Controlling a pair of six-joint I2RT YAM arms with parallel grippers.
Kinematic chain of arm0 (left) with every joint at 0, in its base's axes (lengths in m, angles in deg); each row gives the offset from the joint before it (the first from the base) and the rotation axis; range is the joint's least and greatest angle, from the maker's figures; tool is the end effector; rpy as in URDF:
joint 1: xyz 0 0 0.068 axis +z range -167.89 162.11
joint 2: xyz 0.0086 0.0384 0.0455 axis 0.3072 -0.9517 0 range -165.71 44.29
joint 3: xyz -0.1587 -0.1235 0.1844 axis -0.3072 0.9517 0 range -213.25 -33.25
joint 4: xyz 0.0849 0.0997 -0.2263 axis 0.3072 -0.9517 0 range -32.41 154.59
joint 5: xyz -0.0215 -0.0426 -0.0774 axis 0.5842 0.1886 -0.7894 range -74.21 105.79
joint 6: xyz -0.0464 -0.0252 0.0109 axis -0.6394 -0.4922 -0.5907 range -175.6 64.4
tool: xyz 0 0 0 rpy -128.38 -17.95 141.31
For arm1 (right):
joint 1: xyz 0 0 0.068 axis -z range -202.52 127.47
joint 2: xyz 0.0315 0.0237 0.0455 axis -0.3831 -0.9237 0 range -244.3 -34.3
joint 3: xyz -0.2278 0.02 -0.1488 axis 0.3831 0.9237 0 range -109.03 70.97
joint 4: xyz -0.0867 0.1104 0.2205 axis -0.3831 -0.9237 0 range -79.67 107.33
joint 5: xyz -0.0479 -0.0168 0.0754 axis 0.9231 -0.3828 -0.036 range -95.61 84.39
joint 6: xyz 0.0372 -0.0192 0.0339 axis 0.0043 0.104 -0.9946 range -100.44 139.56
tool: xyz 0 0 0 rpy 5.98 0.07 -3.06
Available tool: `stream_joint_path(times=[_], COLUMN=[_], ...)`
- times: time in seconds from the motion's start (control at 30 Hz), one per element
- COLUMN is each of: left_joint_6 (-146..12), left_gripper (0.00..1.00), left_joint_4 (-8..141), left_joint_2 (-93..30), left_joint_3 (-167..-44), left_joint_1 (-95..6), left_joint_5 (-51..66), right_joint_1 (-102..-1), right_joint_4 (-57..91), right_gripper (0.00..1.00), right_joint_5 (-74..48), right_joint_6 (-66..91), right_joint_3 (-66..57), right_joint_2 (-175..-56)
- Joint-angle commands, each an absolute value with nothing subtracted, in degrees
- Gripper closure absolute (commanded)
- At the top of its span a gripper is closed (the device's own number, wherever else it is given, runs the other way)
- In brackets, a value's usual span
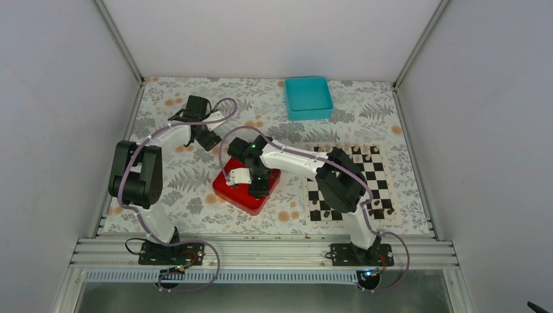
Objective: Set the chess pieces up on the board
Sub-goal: Pick up the chess piece from the storage box.
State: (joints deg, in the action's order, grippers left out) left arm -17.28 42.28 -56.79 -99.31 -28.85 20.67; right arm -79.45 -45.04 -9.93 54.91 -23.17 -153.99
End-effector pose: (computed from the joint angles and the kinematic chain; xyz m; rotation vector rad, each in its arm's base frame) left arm 0.3589 -0.0665 0.1890 1.0515 2.3700 0.2871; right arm 0.2169 0.3380 0.1820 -2.2491 2.1588 0.1261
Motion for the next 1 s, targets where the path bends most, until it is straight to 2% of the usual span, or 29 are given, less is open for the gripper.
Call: stream_joint_path(times=[0.0,0.2,0.43,0.73,0.97], left_joint_6=[-17.88,-17.85,-17.77,-17.63,-17.55], left_gripper=[0.0,0.0,0.0,0.0,0.0], left_joint_4=[43.02,42.91,42.54,41.81,42.16], left_joint_2=[-55.4,-55.68,-55.76,-55.43,-55.29], left_joint_3=[-98.93,-98.97,-99.02,-98.74,-98.19], left_joint_1=[-28.55,-28.53,-28.55,-28.52,-28.53], left_joint_5=[19.36,19.39,18.8,16.79,16.49], right_joint_1=[-80.52,-80.62,-80.71,-80.71,-80.63], right_joint_4=[-44.88,-43.06,-43.12,-44.35,-44.32], right_gripper=[0.42,0.49,0.69,0.73,0.85], right_joint_5=[-11.5,-11.29,-11.58,-11.63,-11.74], right_joint_6=[55.07,55.03,55.03,55.38,55.74], right_joint_3=[-23.91,-22.97,-22.65,-22.45,-22.43], right_joint_2=[-155.91,-156.05,-156.3,-156.02,-155.82])
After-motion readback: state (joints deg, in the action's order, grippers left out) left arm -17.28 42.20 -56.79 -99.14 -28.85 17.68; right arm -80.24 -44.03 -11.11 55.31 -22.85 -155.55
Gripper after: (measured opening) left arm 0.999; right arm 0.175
